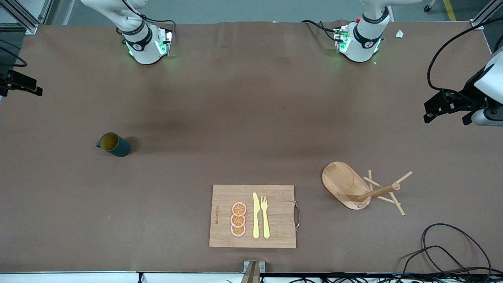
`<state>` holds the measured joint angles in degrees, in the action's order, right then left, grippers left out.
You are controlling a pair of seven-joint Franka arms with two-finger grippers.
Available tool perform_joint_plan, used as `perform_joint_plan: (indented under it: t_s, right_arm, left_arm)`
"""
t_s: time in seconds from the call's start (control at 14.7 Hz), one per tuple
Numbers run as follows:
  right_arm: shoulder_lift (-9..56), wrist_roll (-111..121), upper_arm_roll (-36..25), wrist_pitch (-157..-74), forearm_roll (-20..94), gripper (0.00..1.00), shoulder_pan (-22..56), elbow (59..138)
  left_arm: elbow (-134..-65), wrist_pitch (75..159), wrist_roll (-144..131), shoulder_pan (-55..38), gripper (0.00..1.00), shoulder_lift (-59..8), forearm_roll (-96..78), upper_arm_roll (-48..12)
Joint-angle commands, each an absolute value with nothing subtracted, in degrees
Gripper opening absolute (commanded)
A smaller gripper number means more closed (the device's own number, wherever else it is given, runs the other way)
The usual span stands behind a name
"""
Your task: Transfer cup from left to right arm and place
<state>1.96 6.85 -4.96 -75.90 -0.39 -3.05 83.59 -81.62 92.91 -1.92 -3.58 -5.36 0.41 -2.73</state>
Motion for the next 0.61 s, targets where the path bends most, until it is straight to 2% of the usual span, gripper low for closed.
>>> perform_joint_plan:
  t_s: [0.0,0.54]
  right_arm:
    - [-0.6,4.3,-4.3,-75.8,0.7,1.00,-4.0,85.5]
    - [-4.7,2.3,-4.3,-75.9,0.3,1.00,-4.0,88.0]
  left_arm:
    - [-82.0,93.2,-1.1,-3.6,1.00,-4.6,1.1,-2.6]
    - [-81.9,93.2,-1.5,-3.7,1.00,-4.6,1.2,-2.6]
